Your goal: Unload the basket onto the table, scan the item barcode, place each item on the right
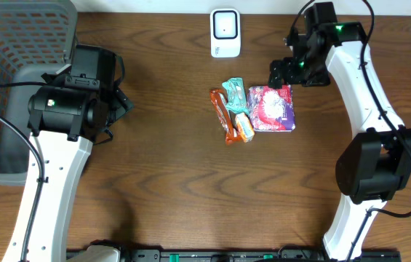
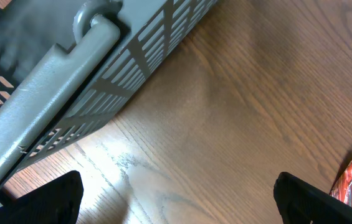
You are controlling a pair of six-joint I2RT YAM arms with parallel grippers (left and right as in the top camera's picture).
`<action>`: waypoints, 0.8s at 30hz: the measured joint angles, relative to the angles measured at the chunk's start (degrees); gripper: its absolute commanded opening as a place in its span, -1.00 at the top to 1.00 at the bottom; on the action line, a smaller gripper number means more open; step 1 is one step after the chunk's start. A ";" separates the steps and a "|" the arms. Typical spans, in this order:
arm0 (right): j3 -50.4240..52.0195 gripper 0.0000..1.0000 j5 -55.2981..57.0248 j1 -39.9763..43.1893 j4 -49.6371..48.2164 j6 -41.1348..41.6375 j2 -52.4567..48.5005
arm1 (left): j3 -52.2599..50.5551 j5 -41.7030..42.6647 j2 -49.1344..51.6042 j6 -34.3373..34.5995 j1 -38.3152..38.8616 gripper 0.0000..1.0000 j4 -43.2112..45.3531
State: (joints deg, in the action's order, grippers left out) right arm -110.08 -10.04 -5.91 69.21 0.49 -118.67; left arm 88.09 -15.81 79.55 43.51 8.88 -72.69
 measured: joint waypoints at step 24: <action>7.93 0.39 -14.71 4.68 -3.37 -10.01 -12.02 | 0.00 0.00 0.00 0.00 0.00 -0.96 -0.02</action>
State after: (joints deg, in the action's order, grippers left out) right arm -102.15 -24.75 -1.23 65.84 -9.52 -130.69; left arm 88.09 -15.81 79.55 43.51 8.88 -72.71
